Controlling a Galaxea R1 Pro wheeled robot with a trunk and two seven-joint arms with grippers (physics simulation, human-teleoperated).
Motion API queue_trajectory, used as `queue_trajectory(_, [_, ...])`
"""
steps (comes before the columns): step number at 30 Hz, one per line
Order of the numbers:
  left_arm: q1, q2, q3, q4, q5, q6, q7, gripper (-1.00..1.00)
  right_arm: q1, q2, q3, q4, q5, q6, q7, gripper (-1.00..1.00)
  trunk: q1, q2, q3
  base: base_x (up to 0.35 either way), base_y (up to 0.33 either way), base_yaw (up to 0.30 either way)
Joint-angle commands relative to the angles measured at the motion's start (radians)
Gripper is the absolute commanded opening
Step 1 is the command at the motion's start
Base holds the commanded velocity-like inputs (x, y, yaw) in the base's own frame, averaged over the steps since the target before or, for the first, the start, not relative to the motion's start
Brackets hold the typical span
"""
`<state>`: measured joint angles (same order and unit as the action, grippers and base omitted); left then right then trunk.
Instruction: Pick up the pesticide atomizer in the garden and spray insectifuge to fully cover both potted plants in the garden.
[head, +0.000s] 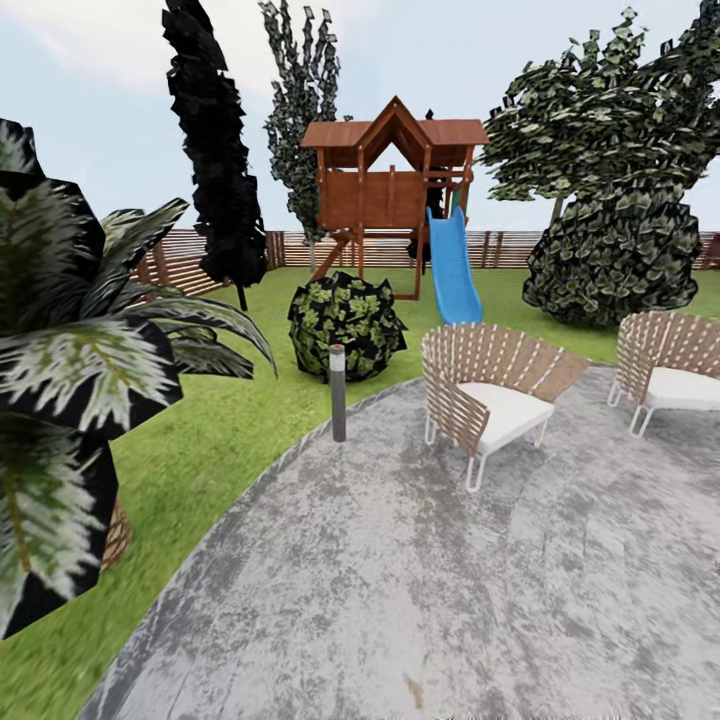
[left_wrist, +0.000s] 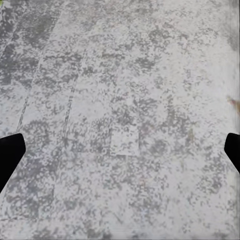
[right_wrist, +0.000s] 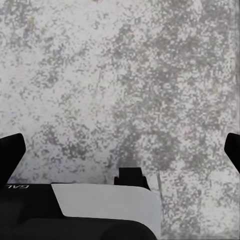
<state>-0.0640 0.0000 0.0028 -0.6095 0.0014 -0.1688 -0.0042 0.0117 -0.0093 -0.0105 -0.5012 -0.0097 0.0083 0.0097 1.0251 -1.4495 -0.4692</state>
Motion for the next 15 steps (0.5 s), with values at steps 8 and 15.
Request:
queue_trajectory(8, [0.0,0.0,0.0,0.002,0.0,-0.003,0.0,1.0,0.001,0.0,-0.003,-0.002,-0.001,0.001,0.001,1.0,0.0,0.0,-0.001,-0.009,0.009,-0.27])
queue_trajectory(15, [0.0,0.0,0.0,0.002,0.0,-0.003,0.0,1.0,0.001,0.0,-0.003,-0.002,-0.001,0.001,0.001,1.0,0.0,0.0,-0.001,0.0,0.0,-0.27])
